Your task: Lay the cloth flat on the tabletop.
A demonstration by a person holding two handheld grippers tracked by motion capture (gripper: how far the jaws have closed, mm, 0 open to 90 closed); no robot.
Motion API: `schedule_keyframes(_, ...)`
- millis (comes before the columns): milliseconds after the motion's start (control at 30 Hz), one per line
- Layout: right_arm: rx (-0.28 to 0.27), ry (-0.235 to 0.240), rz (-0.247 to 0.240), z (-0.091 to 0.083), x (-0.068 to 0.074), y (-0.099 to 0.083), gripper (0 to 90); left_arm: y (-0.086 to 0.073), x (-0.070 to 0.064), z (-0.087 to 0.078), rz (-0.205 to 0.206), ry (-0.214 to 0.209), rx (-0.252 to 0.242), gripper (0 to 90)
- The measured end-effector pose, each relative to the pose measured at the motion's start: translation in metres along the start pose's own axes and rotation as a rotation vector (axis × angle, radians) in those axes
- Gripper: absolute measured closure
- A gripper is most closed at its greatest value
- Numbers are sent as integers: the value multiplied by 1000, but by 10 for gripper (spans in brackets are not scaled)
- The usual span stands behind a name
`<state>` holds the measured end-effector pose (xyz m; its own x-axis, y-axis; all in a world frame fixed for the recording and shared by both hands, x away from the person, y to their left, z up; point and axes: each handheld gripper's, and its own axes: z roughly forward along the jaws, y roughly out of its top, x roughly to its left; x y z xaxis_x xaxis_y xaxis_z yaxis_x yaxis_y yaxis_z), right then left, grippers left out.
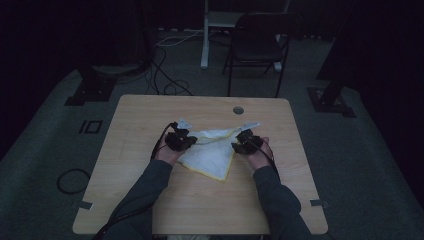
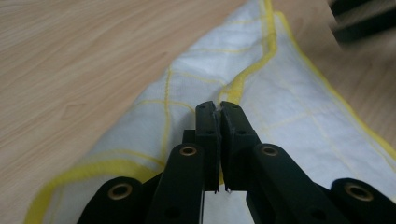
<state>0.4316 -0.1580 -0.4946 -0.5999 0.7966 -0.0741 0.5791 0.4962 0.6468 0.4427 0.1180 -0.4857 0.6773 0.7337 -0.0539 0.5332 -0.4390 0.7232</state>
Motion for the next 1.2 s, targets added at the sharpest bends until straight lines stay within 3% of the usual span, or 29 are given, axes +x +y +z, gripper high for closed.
schedule_keyframes(267, -22, 100, -85, 0, 49, -23, 550, 1, 17, 2, -52, 25, -7, 872)
schedule_keyframes(467, -3, 145, -155, 2, 73, -37, 526, 6, 30, -1, -94, 34, -27, 872)
schedule_keyframes(600, -3, 181, -124, 1, 70, -48, 577, 11, 38, -4, -94, 57, -16, 870)
schedule_keyframes(800, 10, 189, -117, -9, 61, -60, 590, 14, 52, -8, -136, 81, -16, 867)
schedule_keyframes(1000, 14, 177, -121, -17, 52, -70, 583, 7, 66, -9, -175, 140, 1, 837)
schedule_keyframes(1133, 21, 171, -108, -20, 46, -74, 557, 0, 78, -14, -236, 197, -14, 774)
schedule_keyframes(1200, 25, 168, -92, -21, 43, -75, 553, -4, 81, -17, -240, 193, -17, 752)
